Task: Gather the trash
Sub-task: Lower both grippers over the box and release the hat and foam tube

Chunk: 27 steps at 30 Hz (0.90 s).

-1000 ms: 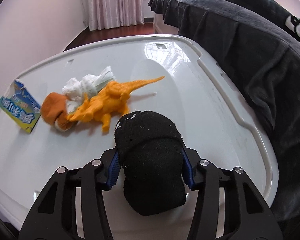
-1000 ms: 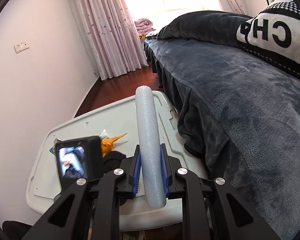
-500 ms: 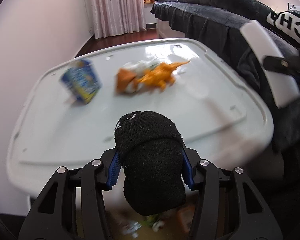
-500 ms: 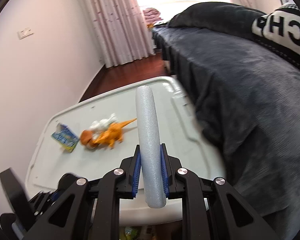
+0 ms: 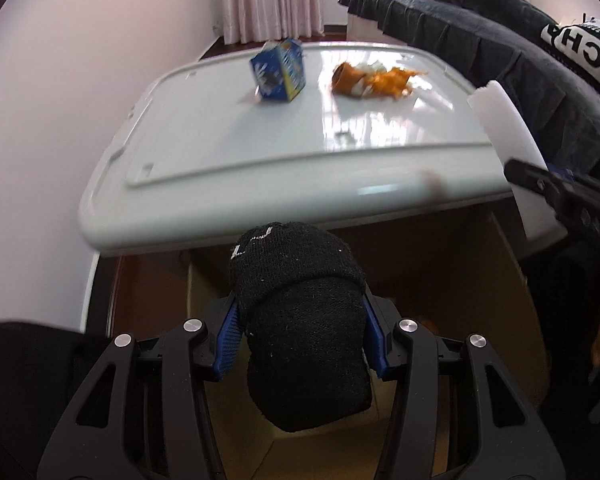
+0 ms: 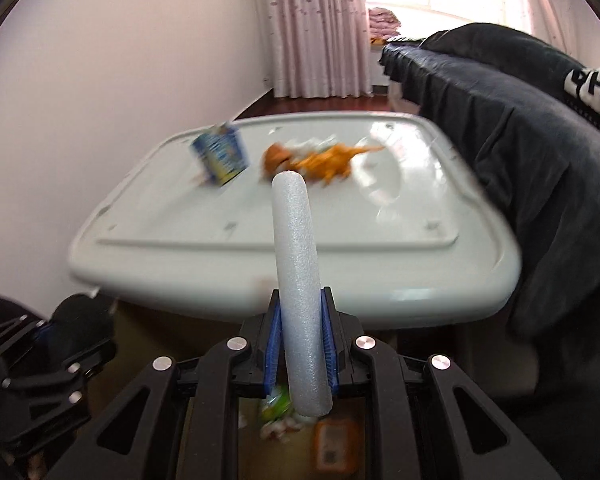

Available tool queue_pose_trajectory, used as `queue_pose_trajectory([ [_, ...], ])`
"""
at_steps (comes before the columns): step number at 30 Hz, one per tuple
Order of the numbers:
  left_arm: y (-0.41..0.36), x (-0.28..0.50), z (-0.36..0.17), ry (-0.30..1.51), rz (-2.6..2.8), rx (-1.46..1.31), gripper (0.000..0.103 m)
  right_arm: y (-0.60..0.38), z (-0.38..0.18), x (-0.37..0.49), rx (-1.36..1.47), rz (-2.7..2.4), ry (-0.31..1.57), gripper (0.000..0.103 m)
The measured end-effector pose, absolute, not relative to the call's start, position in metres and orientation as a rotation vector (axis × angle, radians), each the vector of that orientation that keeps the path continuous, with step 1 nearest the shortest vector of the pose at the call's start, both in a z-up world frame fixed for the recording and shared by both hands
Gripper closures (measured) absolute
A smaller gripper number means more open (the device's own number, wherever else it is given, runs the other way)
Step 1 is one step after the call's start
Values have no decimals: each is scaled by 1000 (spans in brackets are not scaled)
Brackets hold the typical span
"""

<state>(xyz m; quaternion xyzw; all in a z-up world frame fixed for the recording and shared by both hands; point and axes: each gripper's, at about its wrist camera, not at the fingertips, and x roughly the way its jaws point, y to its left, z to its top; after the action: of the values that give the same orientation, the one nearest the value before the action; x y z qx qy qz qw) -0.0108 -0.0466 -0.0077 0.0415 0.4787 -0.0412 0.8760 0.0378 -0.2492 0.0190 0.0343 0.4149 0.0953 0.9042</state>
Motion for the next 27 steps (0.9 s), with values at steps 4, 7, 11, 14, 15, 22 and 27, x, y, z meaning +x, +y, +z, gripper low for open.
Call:
queue_pose_trajectory([
  [4,-34,-20,-18,1030,-64,32,54,-226,9,4,101,250,897,84],
  [7,-33,-19,-33,1062,-45,24,54,-211,1,-13,107,279,921,84],
  [11,-33,-13,-56,1132,-42,3,54,-196,-14,-13,63,297,969,84],
  [14,-33,-12,-72,1184,-50,-8,54,-198,-27,-8,91,284,1021,83],
  [15,-33,-12,-75,1190,-50,-5,54,-200,-32,-7,105,276,1039,83],
  [22,-36,-12,-83,1212,-54,3,54,-207,-48,0,158,254,1113,83],
  [27,-35,-11,-83,1219,-48,5,54,-204,-50,0,151,261,1119,82],
])
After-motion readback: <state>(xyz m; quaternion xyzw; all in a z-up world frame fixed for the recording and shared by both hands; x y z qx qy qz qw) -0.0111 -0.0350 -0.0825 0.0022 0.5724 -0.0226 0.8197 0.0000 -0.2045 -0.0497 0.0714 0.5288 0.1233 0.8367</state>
